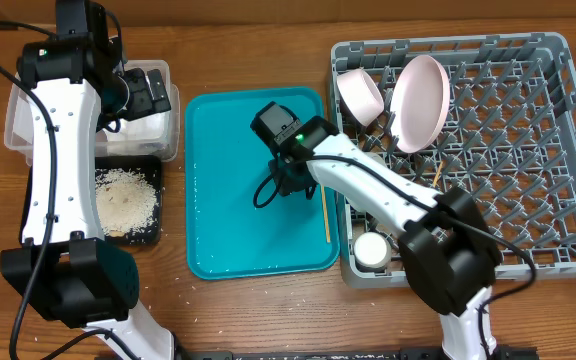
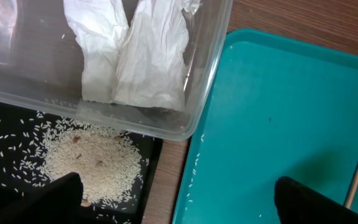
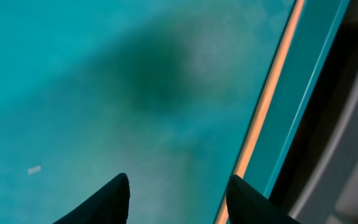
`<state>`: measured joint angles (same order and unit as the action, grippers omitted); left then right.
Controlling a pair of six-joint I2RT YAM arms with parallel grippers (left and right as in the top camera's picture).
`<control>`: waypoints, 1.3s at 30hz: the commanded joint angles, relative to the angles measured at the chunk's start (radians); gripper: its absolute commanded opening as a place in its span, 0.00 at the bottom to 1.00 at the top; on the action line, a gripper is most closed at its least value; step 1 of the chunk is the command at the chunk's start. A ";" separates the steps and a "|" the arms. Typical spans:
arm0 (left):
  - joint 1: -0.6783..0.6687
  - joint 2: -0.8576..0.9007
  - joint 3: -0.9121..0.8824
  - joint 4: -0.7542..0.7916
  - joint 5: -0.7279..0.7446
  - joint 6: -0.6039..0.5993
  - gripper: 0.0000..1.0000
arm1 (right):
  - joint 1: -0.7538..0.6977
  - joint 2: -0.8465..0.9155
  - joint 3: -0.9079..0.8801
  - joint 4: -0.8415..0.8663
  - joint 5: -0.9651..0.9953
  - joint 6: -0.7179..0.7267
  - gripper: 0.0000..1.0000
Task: Sort waste into correct bins and load items into the dishwasher
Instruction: 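Return the right gripper to the tray and grasp the remaining chopstick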
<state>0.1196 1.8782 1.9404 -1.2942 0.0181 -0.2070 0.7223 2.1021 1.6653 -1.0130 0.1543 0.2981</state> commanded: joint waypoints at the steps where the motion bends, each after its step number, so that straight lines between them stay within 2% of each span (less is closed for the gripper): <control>1: -0.002 -0.003 0.020 0.000 0.000 0.012 1.00 | 0.001 0.052 0.017 -0.001 0.088 -0.006 0.52; 6: -0.002 -0.003 0.020 0.000 0.000 0.012 1.00 | -0.010 0.109 0.017 -0.006 0.118 -0.006 0.60; 15: -0.003 -0.003 0.020 0.000 0.000 0.012 1.00 | -0.044 0.153 0.017 -0.021 0.104 0.008 0.65; 22: -0.002 -0.003 0.020 0.000 0.000 0.012 1.00 | -0.044 0.153 0.017 -0.020 -0.104 -0.067 0.65; 32: -0.002 -0.003 0.020 0.000 0.000 0.012 1.00 | -0.071 0.154 0.017 -0.034 -0.197 -0.076 0.65; 34: -0.002 -0.003 0.020 0.000 0.000 0.012 1.00 | -0.076 0.154 0.017 -0.035 -0.233 -0.090 0.58; 35: -0.002 -0.003 0.020 0.000 0.000 0.012 1.00 | -0.076 0.154 0.017 -0.035 -0.235 -0.090 0.41; 39: -0.002 -0.003 0.020 0.000 0.000 0.012 1.00 | -0.075 0.154 0.018 -0.018 -0.210 -0.089 0.09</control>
<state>0.1196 1.8782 1.9404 -1.2945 0.0181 -0.2070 0.6422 2.2162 1.6825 -1.0447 -0.0334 0.2184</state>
